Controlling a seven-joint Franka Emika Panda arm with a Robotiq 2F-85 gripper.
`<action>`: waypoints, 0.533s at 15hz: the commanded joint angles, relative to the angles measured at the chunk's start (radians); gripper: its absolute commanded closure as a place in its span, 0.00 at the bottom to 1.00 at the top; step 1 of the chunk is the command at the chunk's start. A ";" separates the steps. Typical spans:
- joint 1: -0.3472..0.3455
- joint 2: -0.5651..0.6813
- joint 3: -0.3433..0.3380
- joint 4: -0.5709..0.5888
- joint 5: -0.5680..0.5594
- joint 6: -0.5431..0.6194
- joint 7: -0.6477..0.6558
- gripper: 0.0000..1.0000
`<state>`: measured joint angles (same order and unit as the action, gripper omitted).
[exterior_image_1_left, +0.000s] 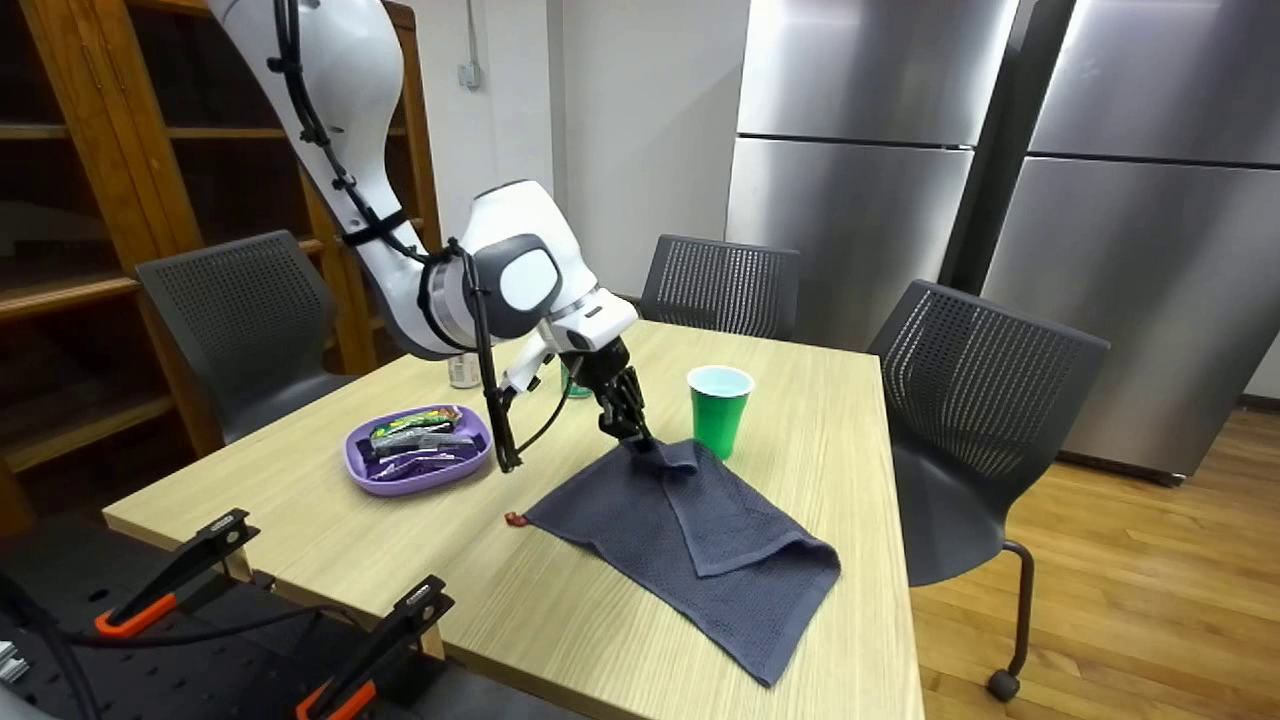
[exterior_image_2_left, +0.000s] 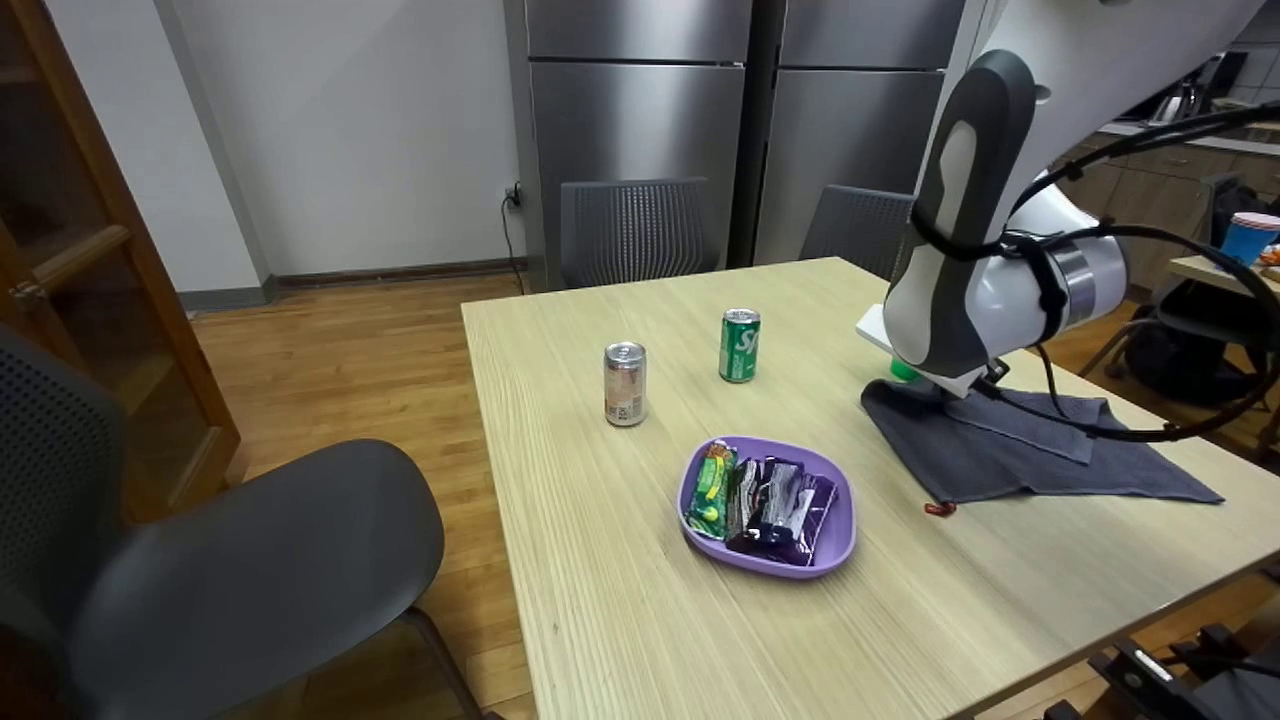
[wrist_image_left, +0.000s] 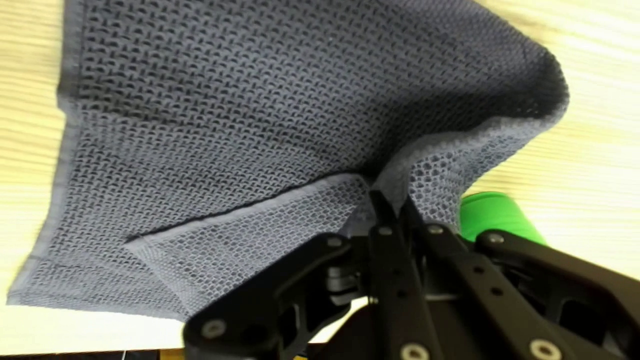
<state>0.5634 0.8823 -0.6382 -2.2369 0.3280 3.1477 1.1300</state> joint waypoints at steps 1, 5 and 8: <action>0.086 -0.061 -0.049 -0.053 0.014 -0.031 0.001 0.99; 0.168 -0.080 -0.101 -0.072 0.005 -0.100 0.020 0.99; 0.221 -0.098 -0.136 -0.087 -0.012 -0.160 0.043 0.99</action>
<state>0.7243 0.8443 -0.7329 -2.2804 0.3284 3.0582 1.1454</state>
